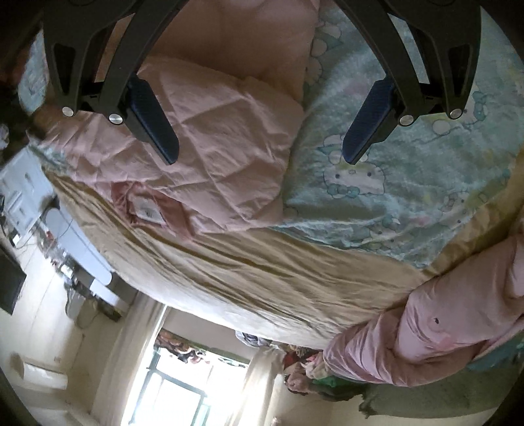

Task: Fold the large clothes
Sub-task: 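Grasp the jacket's folded hem edge with the right tool, then fold the hem edge up toward the collar and open the right tool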

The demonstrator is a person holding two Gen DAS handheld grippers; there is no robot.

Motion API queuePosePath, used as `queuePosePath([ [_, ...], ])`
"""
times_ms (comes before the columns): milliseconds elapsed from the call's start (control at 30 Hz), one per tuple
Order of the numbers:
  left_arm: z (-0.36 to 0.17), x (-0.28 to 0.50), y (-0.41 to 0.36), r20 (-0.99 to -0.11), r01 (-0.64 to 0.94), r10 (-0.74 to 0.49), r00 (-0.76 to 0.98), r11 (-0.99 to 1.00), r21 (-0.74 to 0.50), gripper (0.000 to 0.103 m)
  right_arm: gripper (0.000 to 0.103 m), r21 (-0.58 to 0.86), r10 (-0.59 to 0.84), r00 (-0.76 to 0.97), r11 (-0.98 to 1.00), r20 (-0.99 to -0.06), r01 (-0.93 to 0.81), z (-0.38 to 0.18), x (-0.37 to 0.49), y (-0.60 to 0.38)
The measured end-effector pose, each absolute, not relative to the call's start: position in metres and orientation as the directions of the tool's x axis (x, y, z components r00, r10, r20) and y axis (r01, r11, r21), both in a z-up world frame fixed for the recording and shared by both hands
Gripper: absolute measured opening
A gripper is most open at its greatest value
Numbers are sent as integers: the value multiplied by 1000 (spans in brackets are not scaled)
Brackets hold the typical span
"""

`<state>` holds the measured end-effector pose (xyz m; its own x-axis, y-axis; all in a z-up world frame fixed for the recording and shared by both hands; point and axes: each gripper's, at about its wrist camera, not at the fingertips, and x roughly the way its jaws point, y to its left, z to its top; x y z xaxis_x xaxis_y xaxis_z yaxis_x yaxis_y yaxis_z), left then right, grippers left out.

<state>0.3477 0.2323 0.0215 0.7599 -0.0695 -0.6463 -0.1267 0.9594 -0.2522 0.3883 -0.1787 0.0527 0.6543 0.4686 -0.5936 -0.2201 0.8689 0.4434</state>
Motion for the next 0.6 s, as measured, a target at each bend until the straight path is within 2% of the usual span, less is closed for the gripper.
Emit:
queuePosePath([
  [100, 19, 354, 232, -647, -122, -68, 759, 962, -244, 94, 5, 342, 440, 714, 894, -545, -290, 101, 399, -173],
  [233, 15, 359, 220, -641, -83, -92, 762, 968, -238, 94, 5, 242, 372, 755, 928, -540, -283, 131, 420, -176],
  [500, -10, 371, 189, -664, 4, -143, 734, 979, -206, 93, 5, 208, 271, 712, 962, -647, -178, 77, 455, -191],
  [600, -17, 372, 182, -666, 32, -155, 730, 981, -193, 87, 5, 210, 245, 696, 968, -675, -137, 55, 459, -195],
])
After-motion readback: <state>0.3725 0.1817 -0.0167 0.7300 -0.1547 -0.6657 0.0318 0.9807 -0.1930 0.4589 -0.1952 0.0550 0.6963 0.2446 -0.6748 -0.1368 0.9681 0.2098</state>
